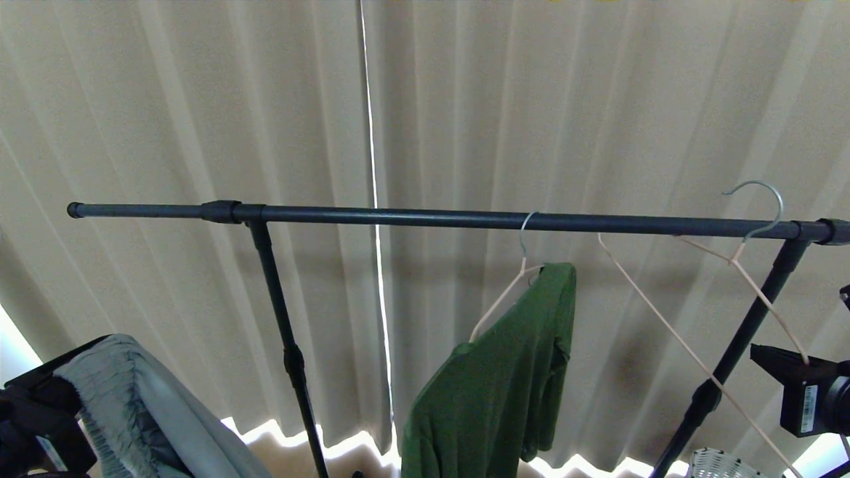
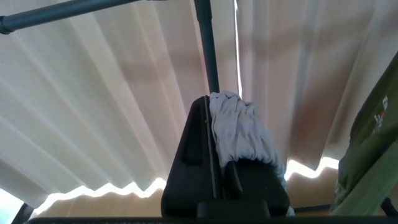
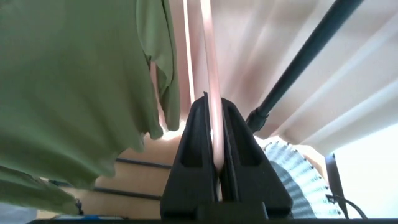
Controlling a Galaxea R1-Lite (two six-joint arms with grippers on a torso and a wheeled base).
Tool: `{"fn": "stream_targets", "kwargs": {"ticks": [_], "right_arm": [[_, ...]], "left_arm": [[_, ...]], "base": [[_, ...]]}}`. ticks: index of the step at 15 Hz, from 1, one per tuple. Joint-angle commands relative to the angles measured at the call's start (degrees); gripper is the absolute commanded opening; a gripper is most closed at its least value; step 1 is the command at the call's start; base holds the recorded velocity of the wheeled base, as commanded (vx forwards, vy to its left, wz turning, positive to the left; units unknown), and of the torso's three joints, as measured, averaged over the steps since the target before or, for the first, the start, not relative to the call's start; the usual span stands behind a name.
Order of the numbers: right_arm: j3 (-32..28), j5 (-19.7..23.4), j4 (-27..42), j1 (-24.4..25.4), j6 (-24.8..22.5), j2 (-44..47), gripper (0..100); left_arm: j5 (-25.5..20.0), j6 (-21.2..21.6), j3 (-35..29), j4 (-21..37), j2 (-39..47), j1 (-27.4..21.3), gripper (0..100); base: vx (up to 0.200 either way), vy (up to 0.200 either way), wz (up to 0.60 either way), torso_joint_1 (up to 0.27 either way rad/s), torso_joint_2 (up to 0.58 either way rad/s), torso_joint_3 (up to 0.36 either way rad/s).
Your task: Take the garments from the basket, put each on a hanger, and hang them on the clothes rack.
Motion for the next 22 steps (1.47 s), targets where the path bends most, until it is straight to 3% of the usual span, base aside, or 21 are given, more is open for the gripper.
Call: {"fn": "stream_targets", "kwargs": {"ticks": [1,14,22], "right_arm": [[0.09,0.06,-0.12,-0.02,-0.05,-1.26,0],[1.05,0.15,0.06,-0.19,-0.05,-0.91,0],[1.41,0.24,0.06,-0.19,-0.05,-0.65,0]], "left_arm": [[0.04,-0.03,-0.05,0.00,0.08,0.01,0],[0.04,0.05,0.22,0.00,-0.09,-0.08,0],[0.04,0.14,0.30,0.00,0.00,-0.08,0]], "base": [[-0.200,0.000,0.00,0.002,0.00,0.002],[-0.200,0.000,0.00,0.001,0.00,0.004],[0.000,0.000,0.00,0.000,0.00,0.000]]}}
